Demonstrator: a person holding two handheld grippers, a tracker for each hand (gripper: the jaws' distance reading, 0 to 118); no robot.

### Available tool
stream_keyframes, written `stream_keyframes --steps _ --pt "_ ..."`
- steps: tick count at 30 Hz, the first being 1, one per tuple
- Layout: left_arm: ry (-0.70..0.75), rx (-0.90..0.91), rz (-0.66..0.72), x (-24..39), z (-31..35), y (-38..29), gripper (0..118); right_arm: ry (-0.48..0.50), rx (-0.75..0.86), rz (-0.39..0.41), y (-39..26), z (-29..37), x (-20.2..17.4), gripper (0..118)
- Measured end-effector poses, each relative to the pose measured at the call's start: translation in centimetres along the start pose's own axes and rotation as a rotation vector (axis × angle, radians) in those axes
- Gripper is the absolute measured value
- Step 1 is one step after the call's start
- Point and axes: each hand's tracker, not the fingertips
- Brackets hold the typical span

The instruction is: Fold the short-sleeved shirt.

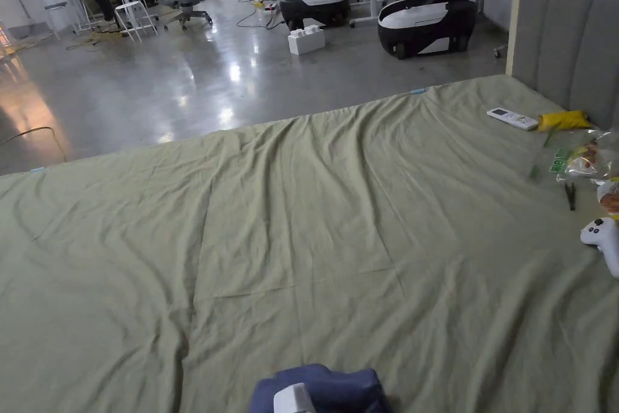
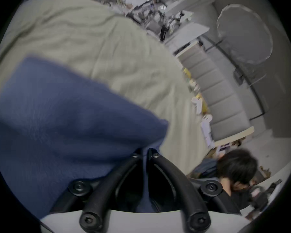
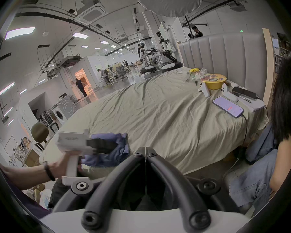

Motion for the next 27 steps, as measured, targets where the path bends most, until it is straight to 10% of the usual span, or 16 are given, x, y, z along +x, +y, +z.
stream_keyframes --steps 7,18,20,21,24,27 --pt "-0.040 0.144 -0.113 2.5 4.5 1.0 2 0.079 -0.141 0.055 -1.0 -4.0 -2.9 1" --pt "-0.141 0.404 0.099 -3.7 19.7 -0.2 4 0.220 -0.433 0.246 0.7 -24.5 -12.0 1" --pt "-0.109 0.397 0.103 -5.4 20.2 -0.6 18 -0.009 -0.726 0.520 -1.6 -29.1 -13.1 0" --pt "-0.086 0.393 0.110 -6.0 20.2 -0.8 30 0.040 -0.699 0.572 -2.6 -29.9 -13.0 0" --pt "-0.111 0.293 0.129 -8.2 19.5 -0.6 96 0.033 -0.652 0.453 -0.6 -28.2 -13.4 0" --pt "-0.153 0.218 0.134 -9.7 17.2 0.1 104 0.045 -0.683 0.543 -0.9 -29.6 -13.9 0"
